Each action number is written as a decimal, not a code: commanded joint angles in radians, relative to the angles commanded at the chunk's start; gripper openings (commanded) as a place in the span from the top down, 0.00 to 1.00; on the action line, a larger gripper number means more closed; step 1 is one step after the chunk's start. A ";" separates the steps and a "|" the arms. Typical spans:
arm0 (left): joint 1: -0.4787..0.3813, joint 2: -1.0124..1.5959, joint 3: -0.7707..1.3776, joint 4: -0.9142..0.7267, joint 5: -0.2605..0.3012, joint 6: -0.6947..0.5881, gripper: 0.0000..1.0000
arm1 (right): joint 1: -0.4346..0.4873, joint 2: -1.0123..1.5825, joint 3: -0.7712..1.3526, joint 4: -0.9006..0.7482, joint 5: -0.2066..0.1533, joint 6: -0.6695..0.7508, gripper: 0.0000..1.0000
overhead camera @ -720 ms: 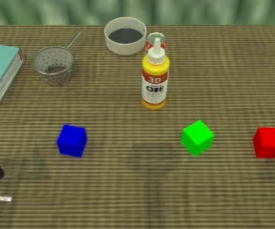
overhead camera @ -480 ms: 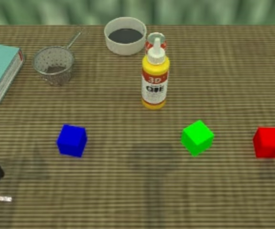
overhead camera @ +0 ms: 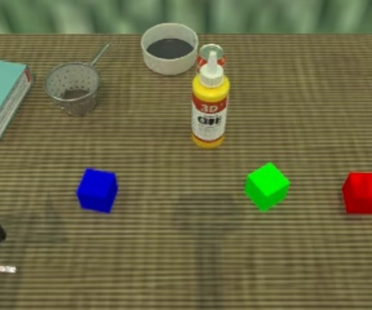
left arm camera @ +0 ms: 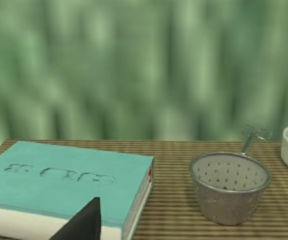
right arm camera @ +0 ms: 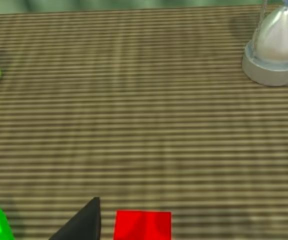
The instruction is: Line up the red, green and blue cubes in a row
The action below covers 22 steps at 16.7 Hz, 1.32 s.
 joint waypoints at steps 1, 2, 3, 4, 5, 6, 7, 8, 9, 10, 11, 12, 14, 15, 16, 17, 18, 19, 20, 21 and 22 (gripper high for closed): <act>0.000 0.000 0.000 0.000 0.000 0.000 0.00 | 0.008 0.107 0.068 -0.053 0.001 0.010 0.00; 0.000 0.000 0.000 0.000 0.000 0.000 0.00 | 0.017 0.218 0.136 -0.106 0.002 0.020 0.00; 0.000 0.000 0.000 0.000 0.000 0.000 0.00 | 0.025 0.331 0.204 -0.161 0.003 0.030 0.00; 0.000 0.000 0.000 0.000 0.000 0.000 0.00 | 0.034 0.444 0.272 -0.215 0.004 0.040 0.00; 0.000 0.000 0.000 0.000 0.000 0.000 0.00 | 0.042 0.555 0.339 -0.269 0.005 0.050 0.00; 0.000 0.000 0.000 0.000 0.000 0.000 0.00 | 0.050 0.661 0.405 -0.322 0.006 0.061 0.00; 0.000 0.000 0.000 0.000 0.000 0.000 0.00 | 0.059 0.761 0.469 -0.373 0.007 0.070 0.00; 0.000 0.000 0.000 0.000 0.000 0.000 0.00 | 0.066 0.854 0.530 -0.420 0.007 0.080 0.00; 0.000 0.000 0.000 0.000 0.000 0.000 0.00 | 0.074 0.939 0.589 -0.465 0.007 0.089 0.00; 0.000 0.000 0.000 0.000 0.000 0.000 0.00 | 0.081 1.016 0.646 -0.506 0.007 0.098 0.00; 0.000 0.000 0.000 0.000 0.000 0.000 0.00 | 0.088 1.086 0.700 -0.544 0.007 0.107 0.00; 0.000 0.000 0.000 0.000 0.000 0.000 0.00 | 0.094 1.148 0.750 -0.578 0.006 0.114 0.00; 0.000 0.000 0.000 0.000 0.000 0.000 0.00 | 0.104 1.254 0.835 -0.632 0.004 0.127 0.00; 0.000 0.000 0.000 0.000 0.000 0.000 0.00 | 0.108 1.295 0.868 -0.652 0.003 0.132 0.00; 0.000 0.000 0.000 0.000 0.000 0.000 0.00 | 0.111 1.327 0.894 -0.667 0.002 0.136 0.00; 0.000 0.000 0.000 0.000 0.000 0.000 0.00 | 0.113 1.350 0.913 -0.678 0.001 0.138 0.00; 0.000 0.000 0.000 0.000 0.000 0.000 0.00 | 0.114 1.361 0.923 -0.684 0.001 0.140 0.00; 0.000 0.000 0.000 0.000 0.000 0.000 0.00 | 0.115 1.363 0.925 -0.684 0.001 0.140 0.00; 0.000 0.000 0.000 0.000 0.000 0.000 0.00 | 0.115 1.363 0.925 -0.684 0.001 0.140 0.00; 0.000 0.000 0.000 0.000 0.000 0.000 0.00 | 0.115 1.363 0.925 -0.684 0.001 0.140 0.00; 0.000 0.000 0.000 0.000 0.000 0.000 0.00 | 0.115 1.363 0.925 -0.684 0.001 0.140 0.00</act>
